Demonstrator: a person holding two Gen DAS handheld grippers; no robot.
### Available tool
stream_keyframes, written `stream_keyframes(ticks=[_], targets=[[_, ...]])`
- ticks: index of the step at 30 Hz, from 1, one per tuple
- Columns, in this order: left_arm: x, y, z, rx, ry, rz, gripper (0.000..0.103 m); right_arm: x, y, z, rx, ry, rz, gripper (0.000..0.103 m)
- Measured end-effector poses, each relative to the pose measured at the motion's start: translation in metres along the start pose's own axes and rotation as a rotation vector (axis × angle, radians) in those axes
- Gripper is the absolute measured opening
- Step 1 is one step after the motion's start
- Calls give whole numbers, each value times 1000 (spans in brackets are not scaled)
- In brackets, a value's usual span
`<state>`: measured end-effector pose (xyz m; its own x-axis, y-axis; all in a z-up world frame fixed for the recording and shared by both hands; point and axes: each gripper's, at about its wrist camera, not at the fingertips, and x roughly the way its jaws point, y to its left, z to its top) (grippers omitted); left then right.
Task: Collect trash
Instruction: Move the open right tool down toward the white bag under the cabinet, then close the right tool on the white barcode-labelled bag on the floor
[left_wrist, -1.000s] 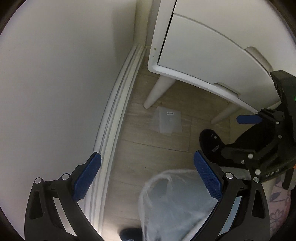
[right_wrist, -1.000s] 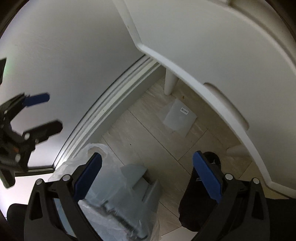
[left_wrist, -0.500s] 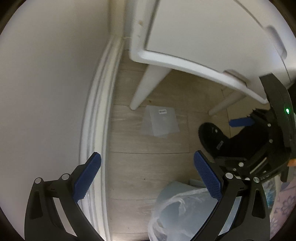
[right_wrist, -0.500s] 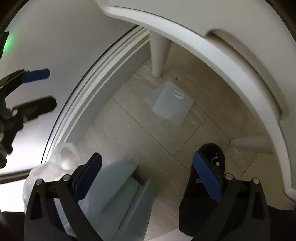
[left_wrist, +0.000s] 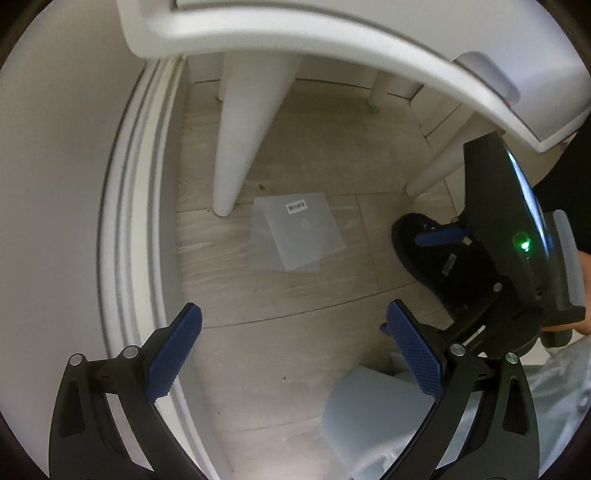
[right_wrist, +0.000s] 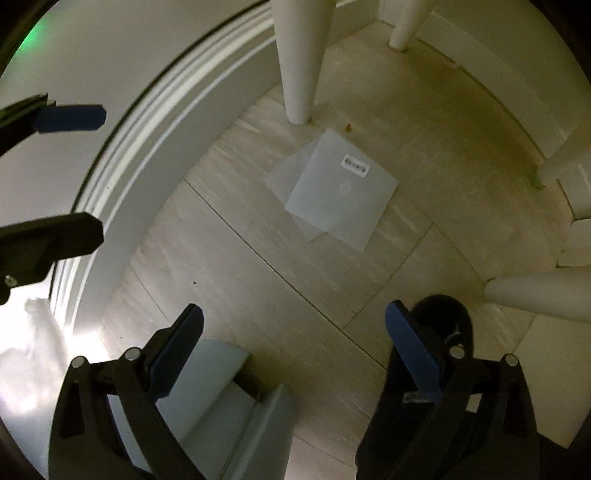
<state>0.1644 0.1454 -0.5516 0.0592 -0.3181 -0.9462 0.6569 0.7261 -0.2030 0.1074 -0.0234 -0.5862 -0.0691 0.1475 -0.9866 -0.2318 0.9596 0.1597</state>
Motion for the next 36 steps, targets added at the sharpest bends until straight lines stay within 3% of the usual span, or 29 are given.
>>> stream_keyframes(ticks=[9,17,25,31,36], targets=[[63,15,11,-14,-10,-92,97,43,-36,2,137,8,5,96],[106,8,14,23,5,-118,97,69,-75,3,274,-44,18,96],[134,19,11,-32,10,-139,97,74,-101,13,331,-137,80,96],[147,37,20,-91,-18,-116,97,90,-100,27,303,-141,151,96],[155,51,31,-144,-31,-142,97,98,-105,41,342,-157,196,96]])
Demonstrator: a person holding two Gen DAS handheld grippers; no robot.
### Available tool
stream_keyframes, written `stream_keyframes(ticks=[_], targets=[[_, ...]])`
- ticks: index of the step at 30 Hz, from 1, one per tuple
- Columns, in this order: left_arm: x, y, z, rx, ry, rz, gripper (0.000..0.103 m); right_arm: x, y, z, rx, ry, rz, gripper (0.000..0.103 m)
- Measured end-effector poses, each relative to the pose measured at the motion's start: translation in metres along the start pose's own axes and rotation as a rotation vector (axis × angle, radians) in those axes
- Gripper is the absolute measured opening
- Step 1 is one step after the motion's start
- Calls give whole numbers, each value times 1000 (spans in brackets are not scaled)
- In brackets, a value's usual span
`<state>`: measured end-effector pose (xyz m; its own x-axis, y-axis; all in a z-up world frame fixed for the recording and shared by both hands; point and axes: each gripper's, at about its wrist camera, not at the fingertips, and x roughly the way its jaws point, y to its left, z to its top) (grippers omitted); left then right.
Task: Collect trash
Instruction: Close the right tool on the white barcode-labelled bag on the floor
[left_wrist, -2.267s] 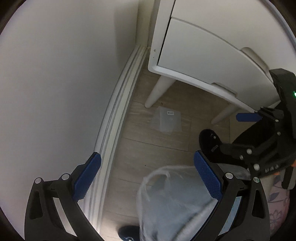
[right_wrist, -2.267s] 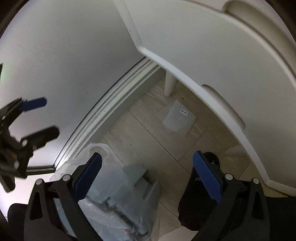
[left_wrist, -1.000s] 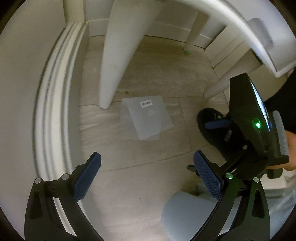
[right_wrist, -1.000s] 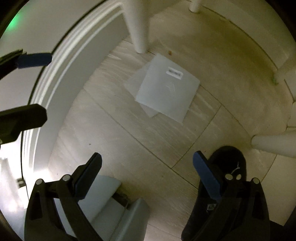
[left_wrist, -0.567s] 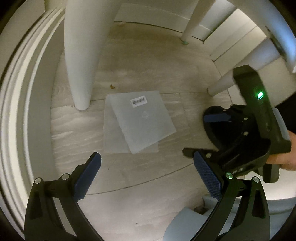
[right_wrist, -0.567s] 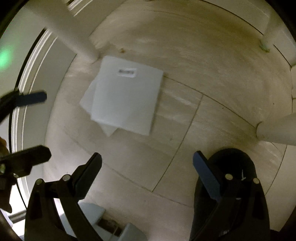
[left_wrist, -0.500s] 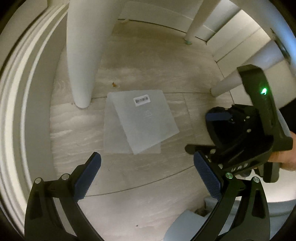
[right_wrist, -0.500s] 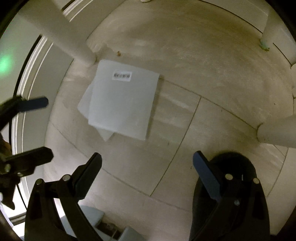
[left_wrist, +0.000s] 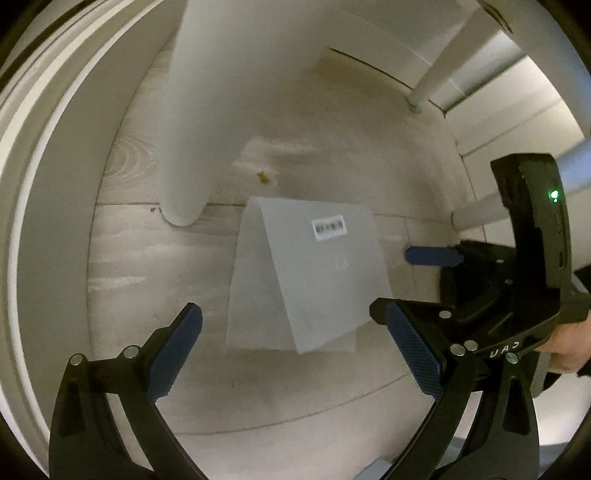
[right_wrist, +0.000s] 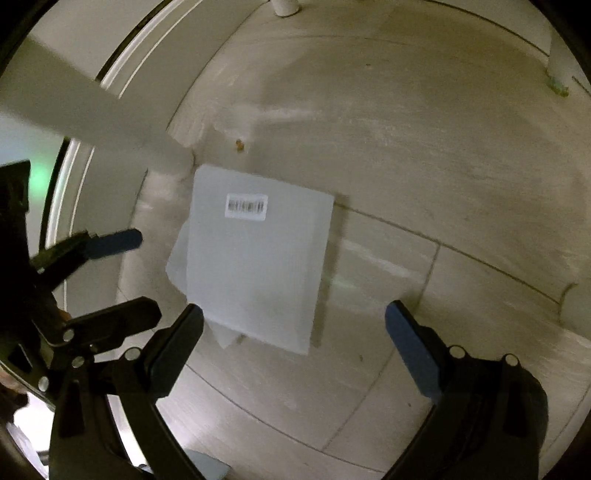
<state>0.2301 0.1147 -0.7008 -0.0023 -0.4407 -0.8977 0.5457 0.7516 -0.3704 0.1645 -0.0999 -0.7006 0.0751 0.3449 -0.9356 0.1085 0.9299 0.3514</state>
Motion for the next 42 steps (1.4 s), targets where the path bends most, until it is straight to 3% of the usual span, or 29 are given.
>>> stream_keyframes(ticks=[5,8,10,19,20,28,29,31,34,42], targets=[[3,8,4,-2,-3,-21,95,1,-4,10,7,-16,35,93],[5,13,3,6,8,-35,86,0,-4,16,6,-25,47,88],[7,16,2,11,14,-38,81,-1,-5,19,0,-31,47,78],[13,20,5,15,-2,-62,58,5,-1,30,-33,-55,33,71],[13,23,5,16,-1,-69,57,5,-1,29,-37,-55,32,66],[21,10,7,18,-2,-82,49,1,1,25,-44,-57,26,57],[20,11,7,14,-2,-87,47,1,0,25,-39,-57,28,55],[19,14,7,11,-7,-87,33,2,1,24,-40,-54,21,47],[25,7,6,-7,-11,-86,26,2,2,23,-41,-50,24,41],[20,4,4,-21,-7,-88,8,2,3,21,-36,-23,50,11]])
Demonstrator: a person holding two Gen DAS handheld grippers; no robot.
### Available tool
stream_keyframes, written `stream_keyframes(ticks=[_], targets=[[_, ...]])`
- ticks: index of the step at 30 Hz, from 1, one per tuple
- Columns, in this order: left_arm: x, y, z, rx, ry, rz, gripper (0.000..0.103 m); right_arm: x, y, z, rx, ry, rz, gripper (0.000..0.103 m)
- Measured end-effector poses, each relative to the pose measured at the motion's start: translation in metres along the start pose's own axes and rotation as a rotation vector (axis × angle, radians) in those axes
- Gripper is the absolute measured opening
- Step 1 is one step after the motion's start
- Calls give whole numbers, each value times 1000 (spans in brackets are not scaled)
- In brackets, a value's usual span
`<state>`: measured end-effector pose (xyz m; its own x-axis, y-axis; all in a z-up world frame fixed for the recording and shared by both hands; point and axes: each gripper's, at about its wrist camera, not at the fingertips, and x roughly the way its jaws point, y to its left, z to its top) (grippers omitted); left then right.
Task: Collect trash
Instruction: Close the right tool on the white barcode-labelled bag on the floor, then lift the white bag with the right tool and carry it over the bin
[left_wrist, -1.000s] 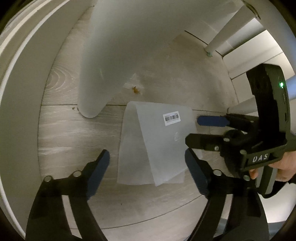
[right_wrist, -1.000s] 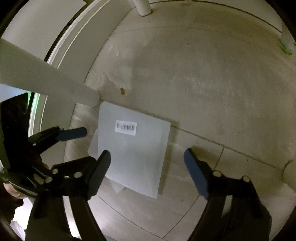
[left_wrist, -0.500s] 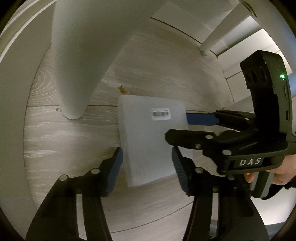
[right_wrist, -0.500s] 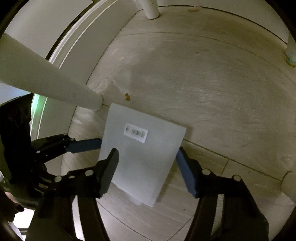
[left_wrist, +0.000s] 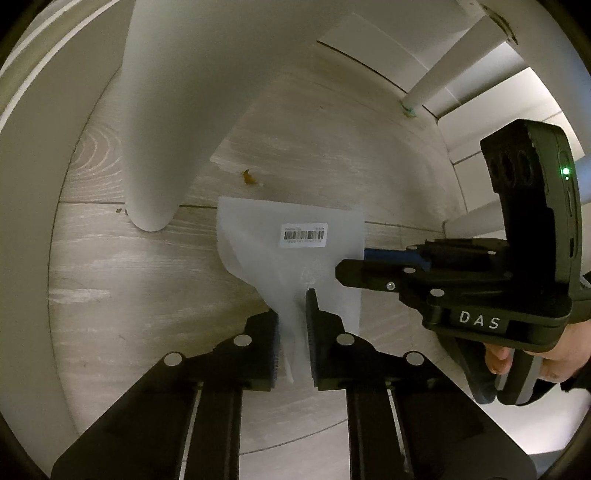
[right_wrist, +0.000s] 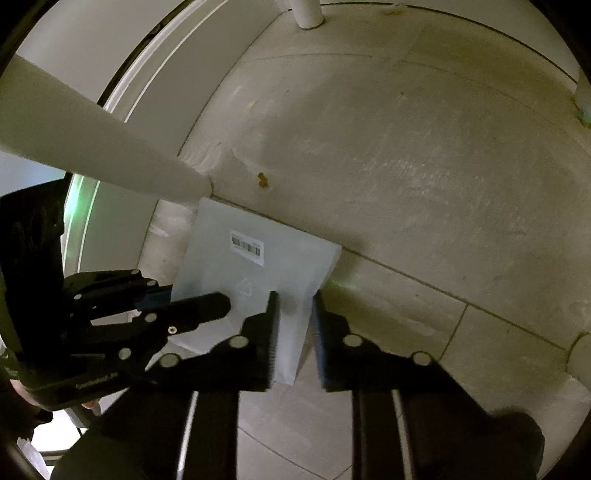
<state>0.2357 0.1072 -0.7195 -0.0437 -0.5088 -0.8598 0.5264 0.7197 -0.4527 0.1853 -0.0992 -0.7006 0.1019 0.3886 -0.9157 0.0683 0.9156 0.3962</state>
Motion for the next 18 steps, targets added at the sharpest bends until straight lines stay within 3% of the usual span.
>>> stream_keyframes(ticks=[8,18], targets=[[-8,-13,-3,3,14,15,3,-12,13,-14,-9,21,18,6],[-44,-24,-33,-17,41,52,3,-21,50,-36,-54,78,57,6]])
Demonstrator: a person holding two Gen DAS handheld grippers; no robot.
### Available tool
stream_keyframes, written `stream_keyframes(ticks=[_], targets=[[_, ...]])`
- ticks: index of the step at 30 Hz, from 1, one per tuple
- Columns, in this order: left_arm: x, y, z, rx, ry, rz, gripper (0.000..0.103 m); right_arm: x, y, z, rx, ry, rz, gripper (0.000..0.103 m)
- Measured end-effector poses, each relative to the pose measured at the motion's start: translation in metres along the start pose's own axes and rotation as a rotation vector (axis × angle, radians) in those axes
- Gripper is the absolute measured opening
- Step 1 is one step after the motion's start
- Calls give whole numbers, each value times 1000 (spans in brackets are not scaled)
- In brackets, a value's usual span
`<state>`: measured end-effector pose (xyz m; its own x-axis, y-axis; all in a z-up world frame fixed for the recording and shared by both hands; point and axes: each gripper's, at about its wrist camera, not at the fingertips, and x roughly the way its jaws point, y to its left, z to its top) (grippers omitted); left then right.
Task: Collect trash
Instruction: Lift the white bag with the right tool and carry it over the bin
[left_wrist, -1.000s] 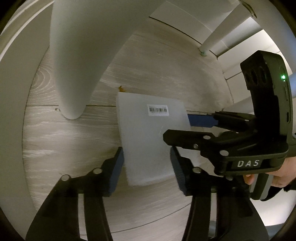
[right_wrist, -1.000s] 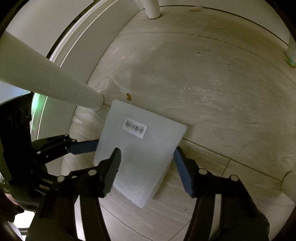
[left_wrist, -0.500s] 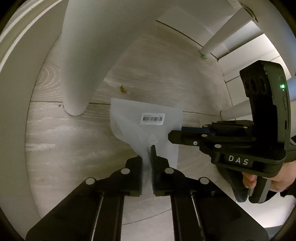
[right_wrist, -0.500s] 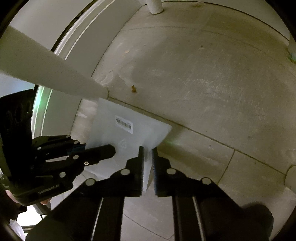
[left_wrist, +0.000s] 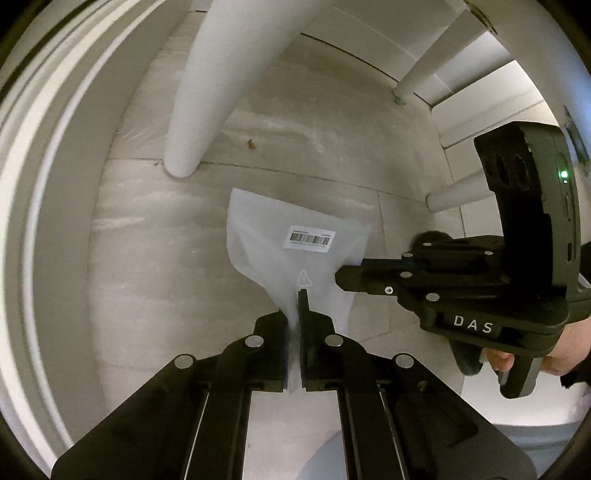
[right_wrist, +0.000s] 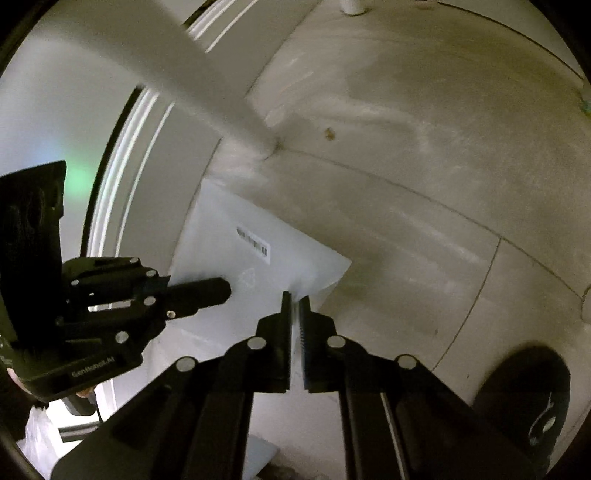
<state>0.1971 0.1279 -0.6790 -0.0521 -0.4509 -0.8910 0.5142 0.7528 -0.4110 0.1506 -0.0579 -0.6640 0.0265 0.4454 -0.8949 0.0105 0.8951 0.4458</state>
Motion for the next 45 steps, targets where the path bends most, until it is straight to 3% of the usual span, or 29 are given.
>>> stream_keyframes(ticks=[13,26,45], targets=[[-72,-10,-33,-83,-74,81,3,-33,61,-2,-196,27,15,6],[-142,-18,-49,-52,-126,190,3,-71,107,-12,-313,28,69,6],[-213,-45,-74,-61,-224,248,3,-140,165,-22,-518,-29,28,6]])
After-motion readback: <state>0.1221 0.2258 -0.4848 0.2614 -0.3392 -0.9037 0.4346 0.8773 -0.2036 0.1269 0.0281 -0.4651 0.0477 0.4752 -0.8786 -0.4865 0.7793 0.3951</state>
